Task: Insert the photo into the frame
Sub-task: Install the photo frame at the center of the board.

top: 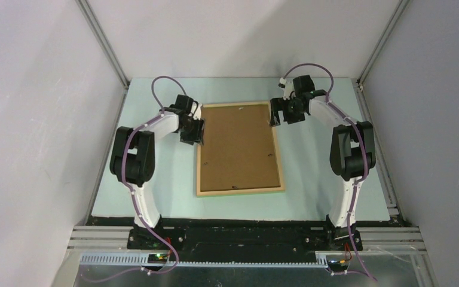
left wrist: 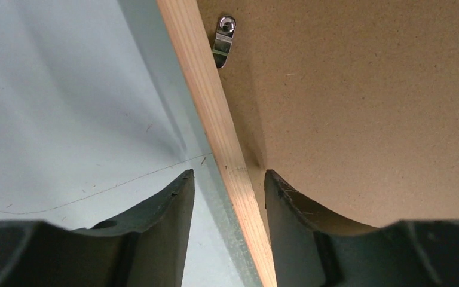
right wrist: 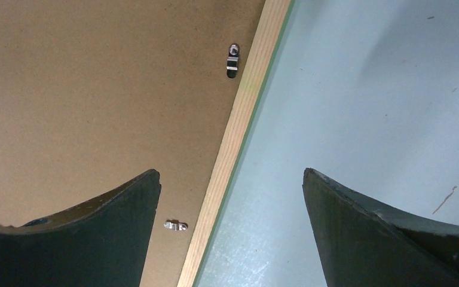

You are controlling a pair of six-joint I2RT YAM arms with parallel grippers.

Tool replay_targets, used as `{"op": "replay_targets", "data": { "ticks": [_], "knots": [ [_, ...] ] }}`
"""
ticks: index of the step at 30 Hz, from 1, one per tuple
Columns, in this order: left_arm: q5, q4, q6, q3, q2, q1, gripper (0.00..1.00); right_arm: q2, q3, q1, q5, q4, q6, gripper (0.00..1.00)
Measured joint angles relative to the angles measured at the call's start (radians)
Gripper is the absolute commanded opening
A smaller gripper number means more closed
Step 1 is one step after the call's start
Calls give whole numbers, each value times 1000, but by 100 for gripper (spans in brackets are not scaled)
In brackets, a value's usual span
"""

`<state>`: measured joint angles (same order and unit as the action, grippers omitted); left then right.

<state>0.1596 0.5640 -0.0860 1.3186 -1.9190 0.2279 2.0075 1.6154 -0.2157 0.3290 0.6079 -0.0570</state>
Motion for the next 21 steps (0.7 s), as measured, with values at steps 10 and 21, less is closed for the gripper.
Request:
{"op": "replay_targets", "data": {
  "ticks": [10,21],
  "knots": [
    [13,-5,-31,0,-16,8,30,52,24,2,-9,-10,35,92],
    [12,-3,-71,0,-17,7,14,107,93,2,-19,-16,66,92]
  ]
}}
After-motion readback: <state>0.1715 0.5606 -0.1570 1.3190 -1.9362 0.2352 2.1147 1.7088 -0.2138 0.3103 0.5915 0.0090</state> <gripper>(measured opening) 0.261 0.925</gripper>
